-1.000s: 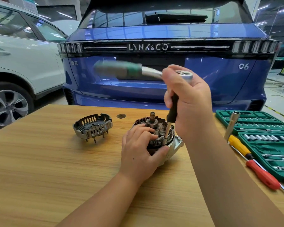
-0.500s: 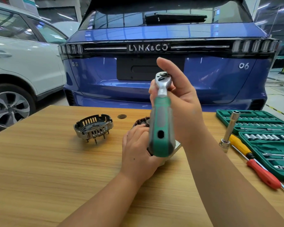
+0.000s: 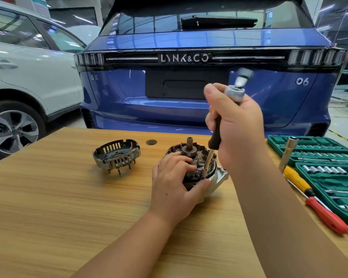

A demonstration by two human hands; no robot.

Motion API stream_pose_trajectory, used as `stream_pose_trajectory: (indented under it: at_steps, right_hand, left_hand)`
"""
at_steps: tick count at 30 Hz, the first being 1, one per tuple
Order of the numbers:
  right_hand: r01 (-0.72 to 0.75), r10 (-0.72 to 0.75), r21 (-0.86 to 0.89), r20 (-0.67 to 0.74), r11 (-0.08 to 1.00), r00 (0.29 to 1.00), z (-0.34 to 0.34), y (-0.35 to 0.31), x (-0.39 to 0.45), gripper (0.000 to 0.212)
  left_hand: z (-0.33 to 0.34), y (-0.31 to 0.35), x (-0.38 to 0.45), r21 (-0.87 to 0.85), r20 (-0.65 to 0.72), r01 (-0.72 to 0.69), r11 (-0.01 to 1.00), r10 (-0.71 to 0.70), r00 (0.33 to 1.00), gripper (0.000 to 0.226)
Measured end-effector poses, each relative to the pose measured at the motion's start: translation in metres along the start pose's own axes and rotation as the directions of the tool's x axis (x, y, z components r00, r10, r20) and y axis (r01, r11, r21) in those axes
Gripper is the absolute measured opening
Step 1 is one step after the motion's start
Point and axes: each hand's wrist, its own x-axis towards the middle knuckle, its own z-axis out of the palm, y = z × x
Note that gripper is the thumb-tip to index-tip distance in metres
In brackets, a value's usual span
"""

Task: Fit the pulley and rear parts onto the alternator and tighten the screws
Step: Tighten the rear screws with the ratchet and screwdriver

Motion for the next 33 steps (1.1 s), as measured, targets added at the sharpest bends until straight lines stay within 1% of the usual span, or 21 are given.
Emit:
stream_pose_trajectory:
  at_steps: [2,3,4,6,8,10,11,13,15,16,18,19,21,24,25,26,28,30,31,33]
  right_hand:
    - [-0.032,0.026,0.067,0.093,0.997,0.995,-0.003,0.001,0.001,0.023]
    - [-0.012,-0.002,0.088,0.156,0.996,0.988,-0.004,0.002,0.001,0.027]
    - [0.043,-0.060,0.085,0.209,0.995,0.976,-0.004,0.004,0.000,0.033]
    - [0.169,-0.176,0.051,0.266,0.984,0.948,-0.001,0.010,-0.001,0.043]
    - [0.189,-0.202,0.071,0.285,0.979,0.937,0.004,0.015,0.000,0.049]
    - [0.152,-0.189,0.139,0.303,0.978,0.934,0.003,0.018,0.001,0.052]
    - [0.115,-0.164,0.172,0.308,0.978,0.937,0.002,0.019,0.002,0.053]
    - [-0.007,-0.081,0.254,0.337,0.967,0.938,-0.004,0.017,0.005,0.055]
    - [-0.104,-0.044,0.329,0.414,0.939,0.909,-0.008,0.015,0.008,0.049]
    - [-0.120,-0.046,0.339,0.442,0.933,0.896,-0.009,0.013,0.008,0.044]
    - [-0.098,-0.036,0.291,0.423,0.952,0.905,-0.007,0.010,0.007,0.041]
    - [-0.089,-0.017,0.262,0.376,0.961,0.926,-0.004,0.009,0.005,0.042]
    - [-0.056,0.000,0.221,0.247,0.974,0.969,0.002,0.007,0.001,0.038]
    - [0.045,-0.045,0.021,0.019,0.999,0.999,0.008,0.005,-0.003,0.030]
    - [0.045,-0.046,-0.028,-0.022,0.999,0.999,0.007,0.005,-0.002,0.028]
    - [0.029,-0.031,-0.049,-0.035,0.998,0.999,0.006,0.004,-0.002,0.026]
    - [-0.028,0.028,-0.008,0.046,1.000,0.999,0.002,0.002,-0.001,0.021]
    - [-0.063,0.050,0.068,0.180,0.996,0.982,0.000,0.001,-0.001,0.025]
    - [-0.044,0.024,0.082,0.233,0.996,0.972,0.001,0.002,-0.002,0.028]
    - [0.057,-0.071,0.058,0.280,0.997,0.957,0.003,0.004,-0.003,0.034]
  left_hand:
    - [-0.001,0.000,0.001,0.001,0.013,0.003,1.000,-0.003,1.000,0.041]
    - [-0.002,0.000,0.001,0.000,0.015,0.003,1.000,-0.003,1.000,0.041]
    - [-0.002,0.000,0.002,-0.003,0.016,0.003,1.000,-0.003,1.000,0.040]
    - [-0.003,0.001,0.002,-0.007,0.007,-0.005,1.000,0.005,1.000,0.040]
    - [-0.004,0.002,0.001,-0.020,-0.010,-0.012,1.000,0.012,1.000,0.042]
    - [-0.005,0.003,0.001,-0.063,-0.005,0.017,0.998,-0.018,1.000,0.043]
    - [-0.006,0.003,0.001,-0.082,0.002,0.022,0.996,-0.022,1.000,0.040]
    - [-0.007,0.002,0.002,-0.081,0.016,-0.003,0.997,0.005,1.000,0.035]
    - [-0.006,-0.002,0.002,-0.032,0.034,-0.030,0.999,0.031,0.999,0.029]
    - [-0.006,-0.002,0.002,-0.016,0.041,-0.028,0.999,0.029,0.999,0.029]
    - [-0.005,-0.003,0.002,-0.016,0.036,-0.019,1.000,0.019,0.999,0.031]
    - [-0.004,-0.002,0.002,-0.035,0.030,-0.010,0.999,0.011,1.000,0.033]
    - [-0.004,0.000,0.002,-0.085,0.008,0.006,0.996,-0.005,1.000,0.038]
    - [-0.003,-0.001,0.001,-0.038,-0.003,-0.016,0.999,0.016,1.000,0.037]
    - [-0.003,-0.002,0.001,-0.035,-0.003,-0.020,0.999,0.020,1.000,0.037]
    - [-0.003,-0.003,0.001,-0.038,-0.005,-0.023,0.999,0.022,1.000,0.037]
    - [-0.002,-0.004,0.002,-0.038,-0.003,-0.022,0.999,0.021,1.000,0.037]
    - [-0.002,-0.004,0.002,-0.037,-0.001,-0.021,0.999,0.021,1.000,0.038]
    - [-0.002,-0.004,0.002,-0.038,-0.002,-0.023,0.999,0.023,1.000,0.038]
    - [-0.003,-0.004,0.002,-0.040,0.001,-0.024,0.999,0.024,1.000,0.038]
